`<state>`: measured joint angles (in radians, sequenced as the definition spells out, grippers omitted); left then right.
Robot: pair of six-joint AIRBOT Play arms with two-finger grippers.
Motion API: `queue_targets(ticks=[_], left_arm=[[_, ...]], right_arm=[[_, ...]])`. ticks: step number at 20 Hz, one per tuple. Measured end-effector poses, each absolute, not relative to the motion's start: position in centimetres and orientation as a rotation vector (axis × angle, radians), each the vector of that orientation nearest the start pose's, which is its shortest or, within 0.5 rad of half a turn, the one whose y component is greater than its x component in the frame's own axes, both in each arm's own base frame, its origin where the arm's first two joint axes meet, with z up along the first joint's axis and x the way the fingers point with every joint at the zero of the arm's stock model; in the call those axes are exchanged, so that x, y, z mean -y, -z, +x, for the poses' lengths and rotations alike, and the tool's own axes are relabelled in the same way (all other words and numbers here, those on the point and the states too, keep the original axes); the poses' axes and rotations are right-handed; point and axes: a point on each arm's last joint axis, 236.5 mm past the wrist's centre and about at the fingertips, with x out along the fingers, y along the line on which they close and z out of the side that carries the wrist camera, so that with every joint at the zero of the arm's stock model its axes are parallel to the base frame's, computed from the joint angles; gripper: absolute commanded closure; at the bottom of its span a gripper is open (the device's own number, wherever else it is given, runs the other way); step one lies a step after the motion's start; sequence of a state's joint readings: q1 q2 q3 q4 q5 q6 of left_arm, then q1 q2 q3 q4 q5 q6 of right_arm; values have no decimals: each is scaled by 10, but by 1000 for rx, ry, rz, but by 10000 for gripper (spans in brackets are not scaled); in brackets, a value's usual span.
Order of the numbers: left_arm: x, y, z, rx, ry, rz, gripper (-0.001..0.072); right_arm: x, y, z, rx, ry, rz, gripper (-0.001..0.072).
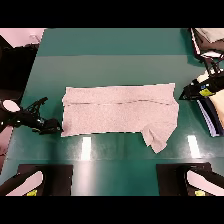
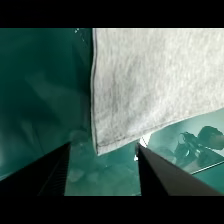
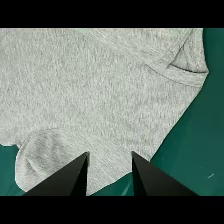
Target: Fold the shirts.
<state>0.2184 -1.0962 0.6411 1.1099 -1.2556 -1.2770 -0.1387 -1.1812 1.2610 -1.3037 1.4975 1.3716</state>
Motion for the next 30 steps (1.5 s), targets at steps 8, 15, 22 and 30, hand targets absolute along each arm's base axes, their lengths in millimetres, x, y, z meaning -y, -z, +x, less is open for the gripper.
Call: queue_targets(ticks=[8, 15, 22, 30], left_arm=[[60, 80, 228, -1544, 260, -494, 263], [67, 80, 235, -1507, 261, -542, 686], [73, 73, 237, -1495, 303, -554, 687], [73, 56, 246, -1460, 329, -529, 686]], right_arm=[[-18, -83, 323, -1329, -232, 122, 405], [-20, -73, 312, -1367, -236, 130, 406], [-11, 8, 238, -1577, -178, 257, 301], [-20, 75, 183, -1617, -102, 576, 274]])
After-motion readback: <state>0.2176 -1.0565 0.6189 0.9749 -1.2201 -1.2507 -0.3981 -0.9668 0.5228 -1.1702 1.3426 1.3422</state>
